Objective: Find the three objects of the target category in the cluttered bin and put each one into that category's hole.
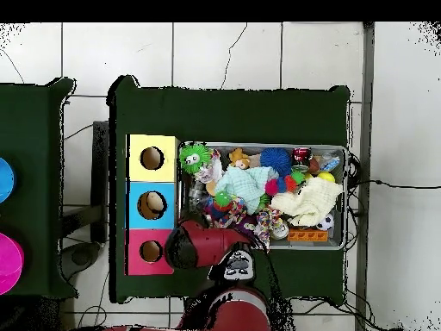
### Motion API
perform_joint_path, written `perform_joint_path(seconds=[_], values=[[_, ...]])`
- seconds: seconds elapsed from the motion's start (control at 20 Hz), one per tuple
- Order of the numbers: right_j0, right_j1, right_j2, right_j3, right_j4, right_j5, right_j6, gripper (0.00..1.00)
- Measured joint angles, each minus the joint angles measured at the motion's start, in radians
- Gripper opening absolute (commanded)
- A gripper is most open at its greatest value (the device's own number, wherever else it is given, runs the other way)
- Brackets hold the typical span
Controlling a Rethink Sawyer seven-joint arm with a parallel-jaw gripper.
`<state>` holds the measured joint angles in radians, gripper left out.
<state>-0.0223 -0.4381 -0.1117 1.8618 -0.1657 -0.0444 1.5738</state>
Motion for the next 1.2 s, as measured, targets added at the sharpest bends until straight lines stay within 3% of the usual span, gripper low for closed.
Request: perform_joint_path(seconds=[0.5,1.2], values=[[0.056,-0.017,-0.035,0.002,0.0,-0.021,0.0,0.0],[0.061,-0.063,-0.043,0.007,0.0,-0.021,0.0,0.0]])
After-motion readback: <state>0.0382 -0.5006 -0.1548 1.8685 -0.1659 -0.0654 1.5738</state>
